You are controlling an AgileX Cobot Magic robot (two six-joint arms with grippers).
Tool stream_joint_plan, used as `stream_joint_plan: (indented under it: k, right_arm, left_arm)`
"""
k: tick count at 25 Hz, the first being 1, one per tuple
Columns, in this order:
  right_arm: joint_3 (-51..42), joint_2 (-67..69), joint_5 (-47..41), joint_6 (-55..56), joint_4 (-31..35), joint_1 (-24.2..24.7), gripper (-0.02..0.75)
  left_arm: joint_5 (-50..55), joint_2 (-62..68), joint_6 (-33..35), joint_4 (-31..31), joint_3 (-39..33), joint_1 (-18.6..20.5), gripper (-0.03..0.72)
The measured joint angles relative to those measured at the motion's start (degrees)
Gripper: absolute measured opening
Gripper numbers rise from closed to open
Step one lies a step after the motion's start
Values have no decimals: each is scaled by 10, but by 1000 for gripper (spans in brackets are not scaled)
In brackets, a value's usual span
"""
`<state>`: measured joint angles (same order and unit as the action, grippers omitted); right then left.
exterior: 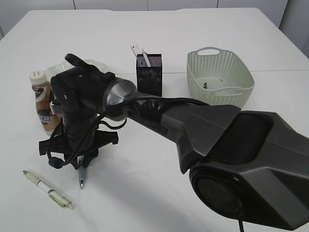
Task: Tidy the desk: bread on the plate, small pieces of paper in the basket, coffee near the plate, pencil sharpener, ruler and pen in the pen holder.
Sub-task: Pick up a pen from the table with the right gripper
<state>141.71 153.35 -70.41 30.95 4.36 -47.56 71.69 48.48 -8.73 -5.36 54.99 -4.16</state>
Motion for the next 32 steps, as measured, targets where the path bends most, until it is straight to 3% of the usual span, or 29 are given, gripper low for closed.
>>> stream_joint_plan:
  k: [6,24,32]
  right_arm:
    - [0,0,0,-15,2,0,111]
    - [-2,-43,0,-117,-38,1,108]
    - [-109,-106,0,-163,-83,1,108]
  left_arm:
    - [0,0,0,0,0,0,307]
    - [0,0,0,-1,0,0,307]
    - [0,0,0,-1,0,0,307]
